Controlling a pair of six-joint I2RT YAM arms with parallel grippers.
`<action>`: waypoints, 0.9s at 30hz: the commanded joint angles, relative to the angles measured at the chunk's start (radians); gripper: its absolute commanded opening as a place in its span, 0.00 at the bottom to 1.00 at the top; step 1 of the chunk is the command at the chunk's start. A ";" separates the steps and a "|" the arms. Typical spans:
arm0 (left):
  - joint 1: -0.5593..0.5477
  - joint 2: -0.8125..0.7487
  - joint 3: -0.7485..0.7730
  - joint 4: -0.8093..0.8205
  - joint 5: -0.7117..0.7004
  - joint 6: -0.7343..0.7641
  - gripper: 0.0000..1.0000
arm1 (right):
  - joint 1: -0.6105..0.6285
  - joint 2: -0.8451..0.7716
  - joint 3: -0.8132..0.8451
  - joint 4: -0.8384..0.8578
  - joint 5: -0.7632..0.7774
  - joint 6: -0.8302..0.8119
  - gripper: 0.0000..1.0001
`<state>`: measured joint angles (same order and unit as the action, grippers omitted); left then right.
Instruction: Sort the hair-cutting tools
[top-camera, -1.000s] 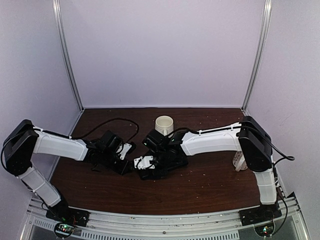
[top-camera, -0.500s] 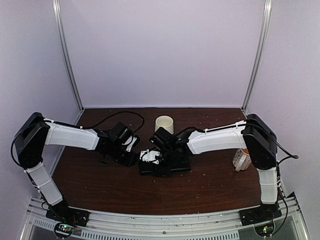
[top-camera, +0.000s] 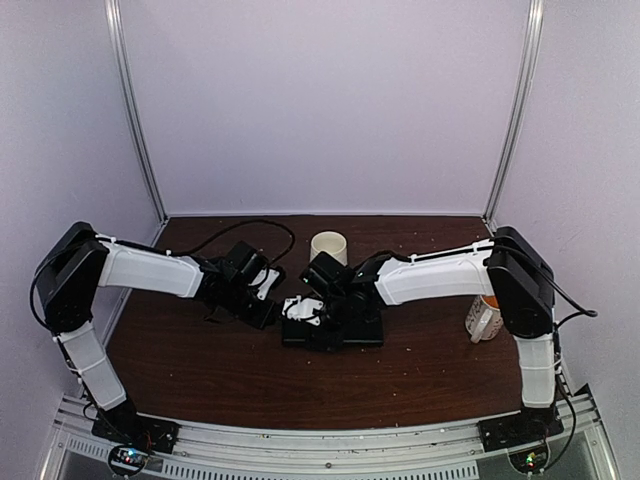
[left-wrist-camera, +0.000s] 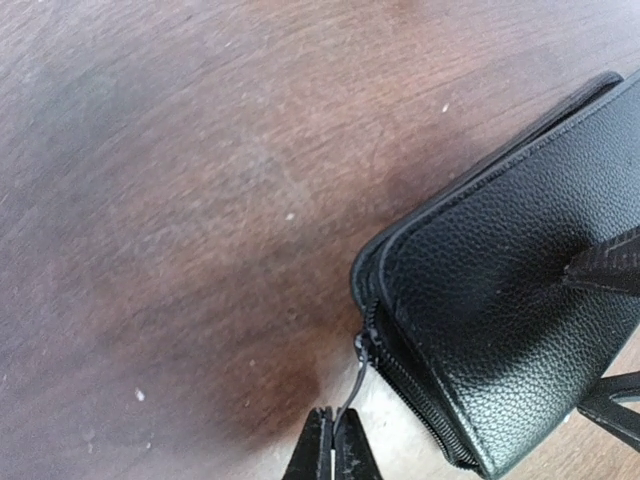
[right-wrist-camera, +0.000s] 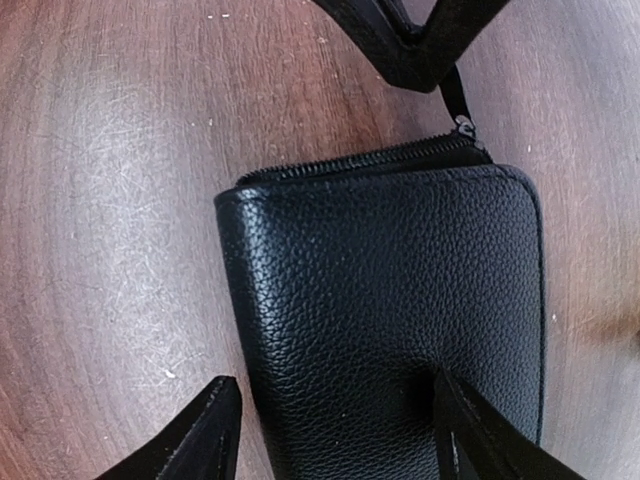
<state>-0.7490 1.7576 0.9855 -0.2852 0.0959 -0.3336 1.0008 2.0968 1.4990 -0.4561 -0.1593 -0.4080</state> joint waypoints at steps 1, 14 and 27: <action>-0.224 0.041 -0.025 0.031 0.278 0.131 0.00 | -0.071 0.122 0.005 0.120 0.033 0.351 0.65; -0.234 0.053 -0.009 -0.096 0.050 0.068 0.00 | -0.082 0.099 -0.001 0.108 -0.018 0.319 0.65; -0.219 -0.116 -0.061 -0.071 -0.036 0.104 0.00 | -0.090 -0.151 -0.160 0.035 -0.153 0.059 0.72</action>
<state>-0.9390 1.7298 0.9581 -0.3473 0.0074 -0.3073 0.9455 2.0174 1.4021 -0.3561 -0.3470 -0.2665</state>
